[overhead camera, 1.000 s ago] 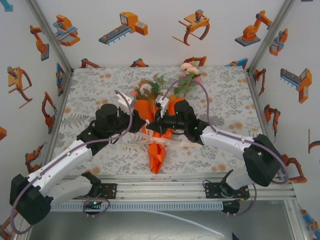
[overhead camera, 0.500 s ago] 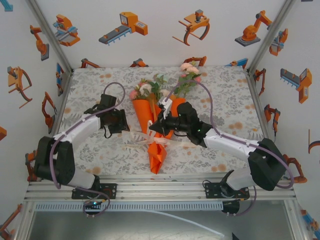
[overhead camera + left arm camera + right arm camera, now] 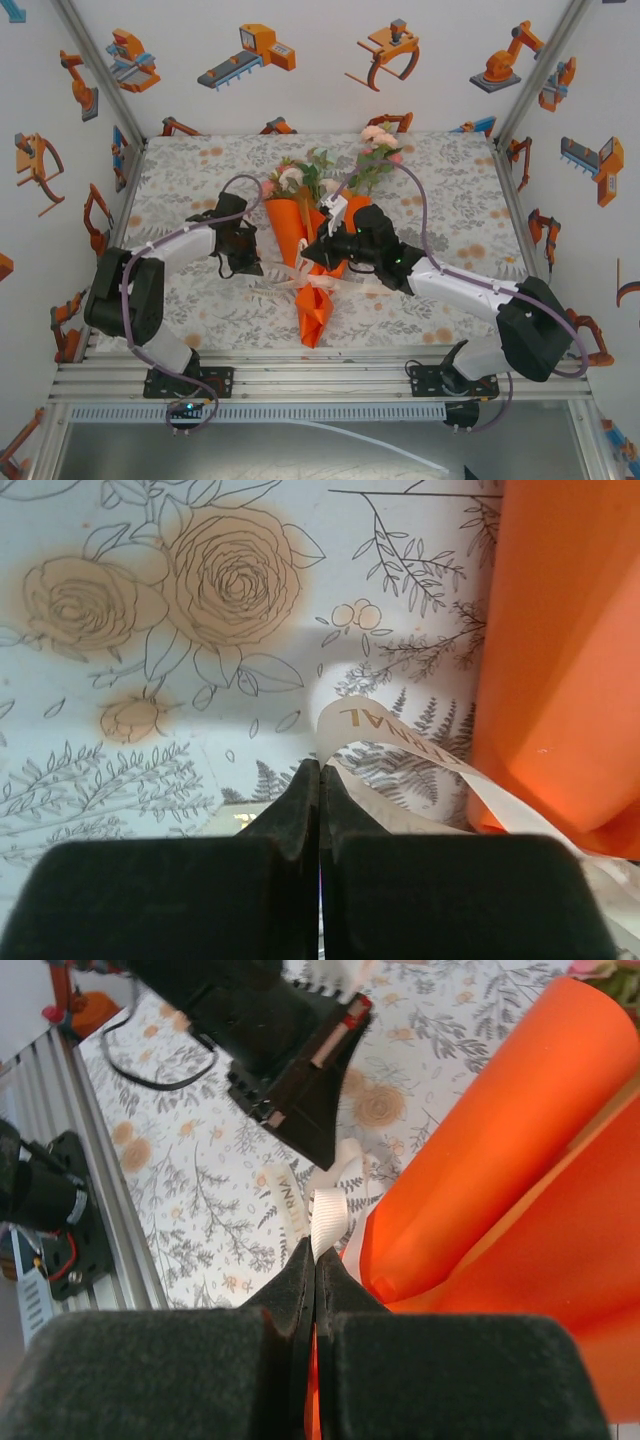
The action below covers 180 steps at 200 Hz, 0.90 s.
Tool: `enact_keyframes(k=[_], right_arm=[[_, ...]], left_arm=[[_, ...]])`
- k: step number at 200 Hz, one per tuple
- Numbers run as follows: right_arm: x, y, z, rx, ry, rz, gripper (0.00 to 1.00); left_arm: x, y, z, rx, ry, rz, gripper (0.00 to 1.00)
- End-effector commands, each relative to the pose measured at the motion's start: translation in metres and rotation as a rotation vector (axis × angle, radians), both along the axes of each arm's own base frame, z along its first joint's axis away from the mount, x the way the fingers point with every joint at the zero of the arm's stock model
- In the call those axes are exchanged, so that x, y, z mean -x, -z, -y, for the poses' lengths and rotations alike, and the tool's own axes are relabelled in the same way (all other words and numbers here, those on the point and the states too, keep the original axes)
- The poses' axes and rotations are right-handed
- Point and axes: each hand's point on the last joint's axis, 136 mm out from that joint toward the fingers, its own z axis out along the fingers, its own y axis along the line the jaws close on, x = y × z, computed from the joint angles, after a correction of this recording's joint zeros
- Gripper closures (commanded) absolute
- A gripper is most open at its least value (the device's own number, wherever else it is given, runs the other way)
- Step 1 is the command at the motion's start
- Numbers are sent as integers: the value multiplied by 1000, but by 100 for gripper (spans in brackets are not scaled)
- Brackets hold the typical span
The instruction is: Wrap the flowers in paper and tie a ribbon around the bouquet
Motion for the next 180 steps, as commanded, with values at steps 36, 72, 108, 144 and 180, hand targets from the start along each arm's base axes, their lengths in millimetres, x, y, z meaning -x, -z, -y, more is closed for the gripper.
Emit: enact_keyframes(k=[36, 72, 108, 144, 180], right_arm=[[-34, 3, -10, -35, 154, -130, 100], [-49, 13, -8, 11, 237, -166, 100], [-58, 38, -11, 56, 263, -198, 100], [-59, 46, -18, 53, 255, -233, 100], [-58, 44, -24, 40, 244, -250, 100]], left_arm=[[32, -79, -4, 81, -225, 50, 100], [53, -113, -11, 174, -313, 65, 100], [72, -121, -14, 201, -303, 61, 100], [78, -140, 18, 394, -305, 12, 100], [71, -137, 63, 536, -386, -11, 100]])
